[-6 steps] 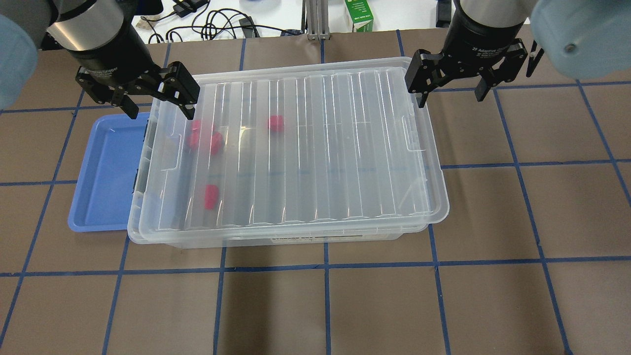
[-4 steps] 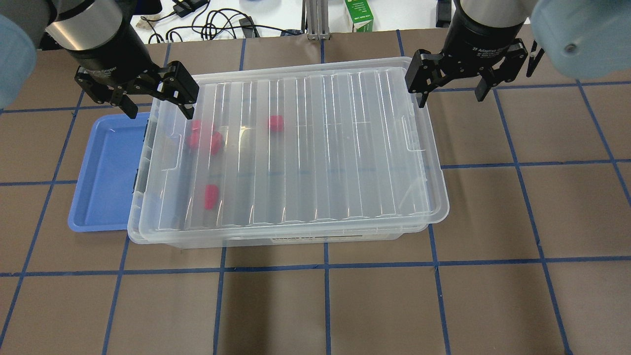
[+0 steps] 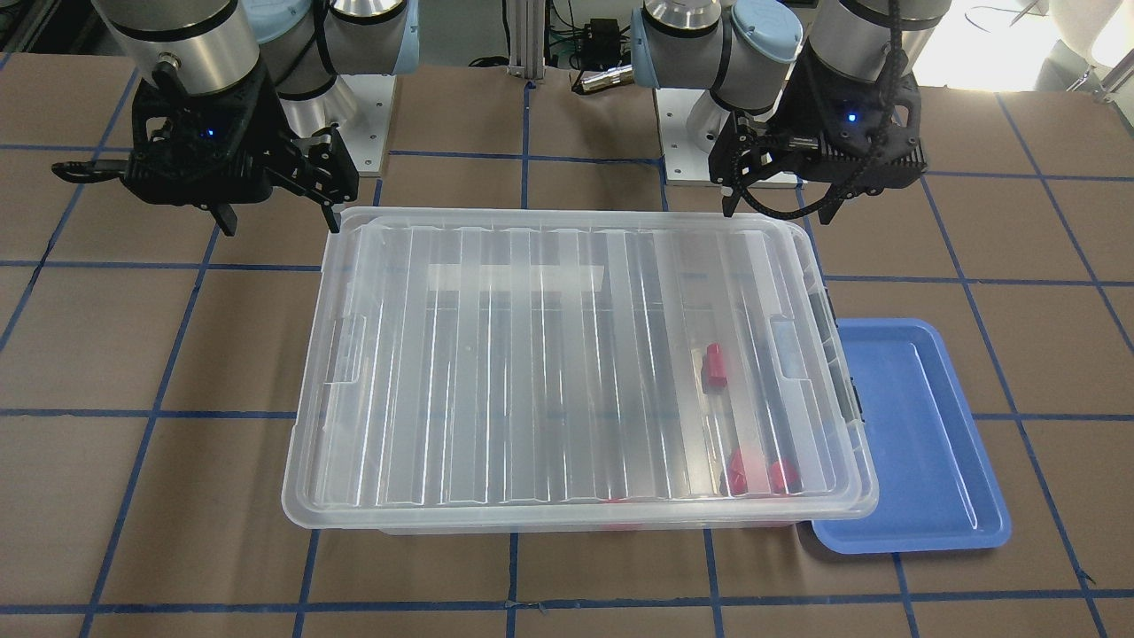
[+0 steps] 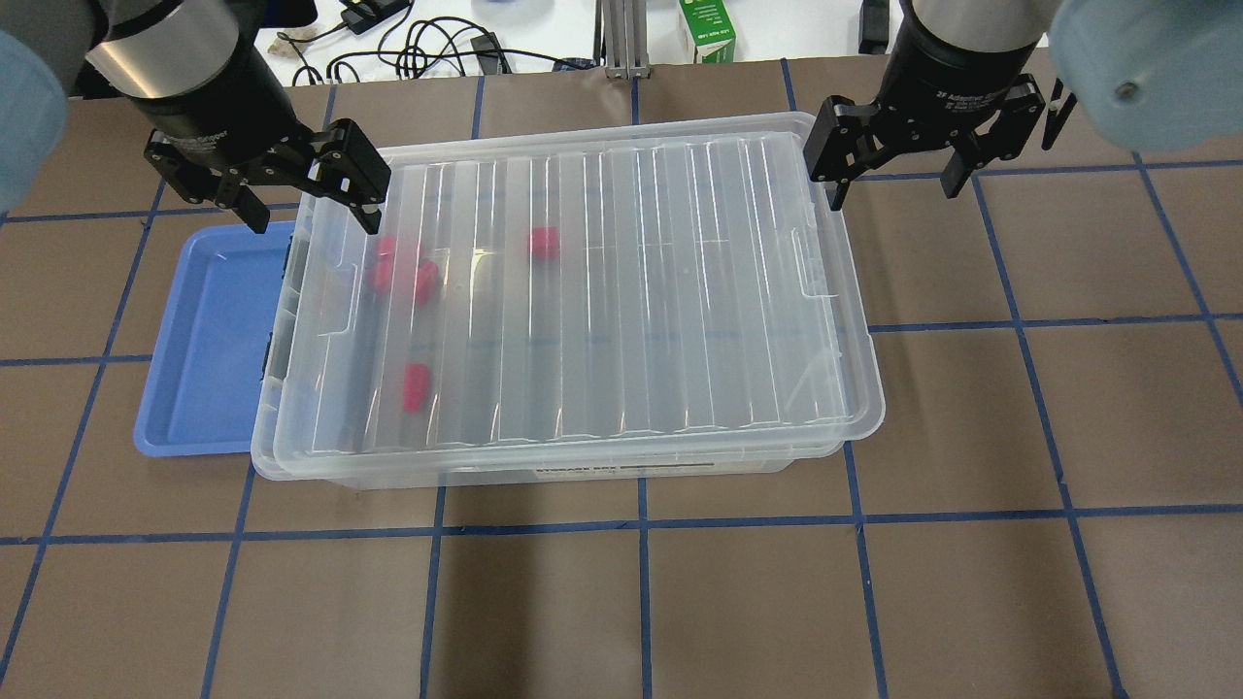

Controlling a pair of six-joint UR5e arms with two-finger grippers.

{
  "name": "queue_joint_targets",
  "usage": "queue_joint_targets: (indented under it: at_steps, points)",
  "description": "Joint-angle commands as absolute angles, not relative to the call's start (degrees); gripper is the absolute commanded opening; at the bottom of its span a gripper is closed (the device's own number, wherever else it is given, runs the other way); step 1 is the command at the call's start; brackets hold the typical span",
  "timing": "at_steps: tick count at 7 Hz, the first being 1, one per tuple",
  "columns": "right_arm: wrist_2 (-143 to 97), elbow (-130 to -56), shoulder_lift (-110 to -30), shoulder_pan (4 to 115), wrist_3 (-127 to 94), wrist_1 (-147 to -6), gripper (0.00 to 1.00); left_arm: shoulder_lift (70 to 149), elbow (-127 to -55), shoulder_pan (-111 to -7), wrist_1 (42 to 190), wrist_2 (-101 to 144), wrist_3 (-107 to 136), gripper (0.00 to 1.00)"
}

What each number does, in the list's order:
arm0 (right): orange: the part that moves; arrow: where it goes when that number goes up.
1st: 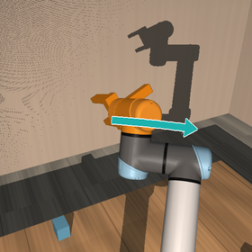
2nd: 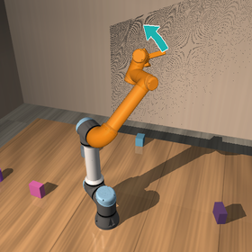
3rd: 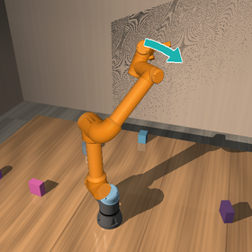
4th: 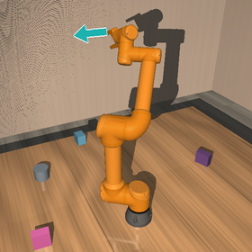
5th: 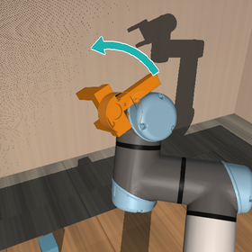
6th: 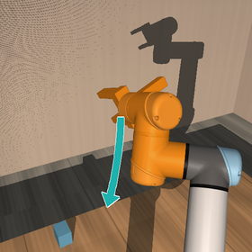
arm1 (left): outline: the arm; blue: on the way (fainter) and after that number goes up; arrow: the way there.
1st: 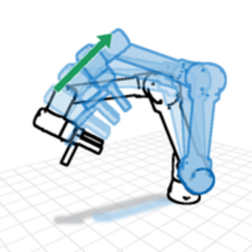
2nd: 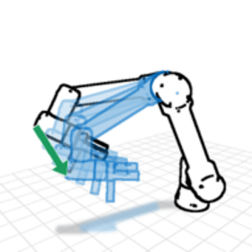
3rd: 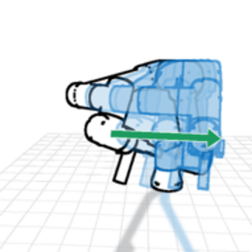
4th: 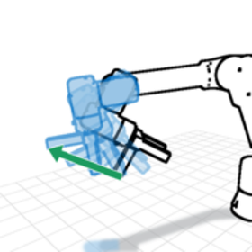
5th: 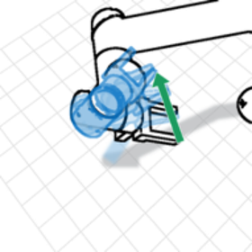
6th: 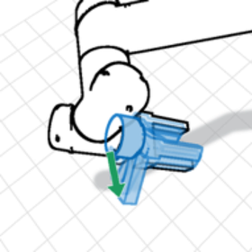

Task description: Place red block in blue tray from box

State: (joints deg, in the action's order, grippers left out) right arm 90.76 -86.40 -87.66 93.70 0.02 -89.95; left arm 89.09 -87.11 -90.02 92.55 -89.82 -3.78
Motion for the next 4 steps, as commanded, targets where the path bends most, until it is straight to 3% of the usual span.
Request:
queue_joint_targets:
  at_steps: [1,3,4]
  points:
    - [91.2,-93.4,-84.4,93.6,0.1,-99.6,1.0,89.0,-87.3,-90.2,92.5,-89.8,-3.8,1.0]
    - [91.3,-99.7,-81.0,93.6,0.4,-112.9,1.0,88.9,-87.4,-90.2,92.5,-89.8,-3.8,1.0]
    - [91.4,-99.4,-79.0,93.6,0.6,-114.4,1.0,88.9,-87.4,-90.2,92.5,-89.7,-3.8,1.0]
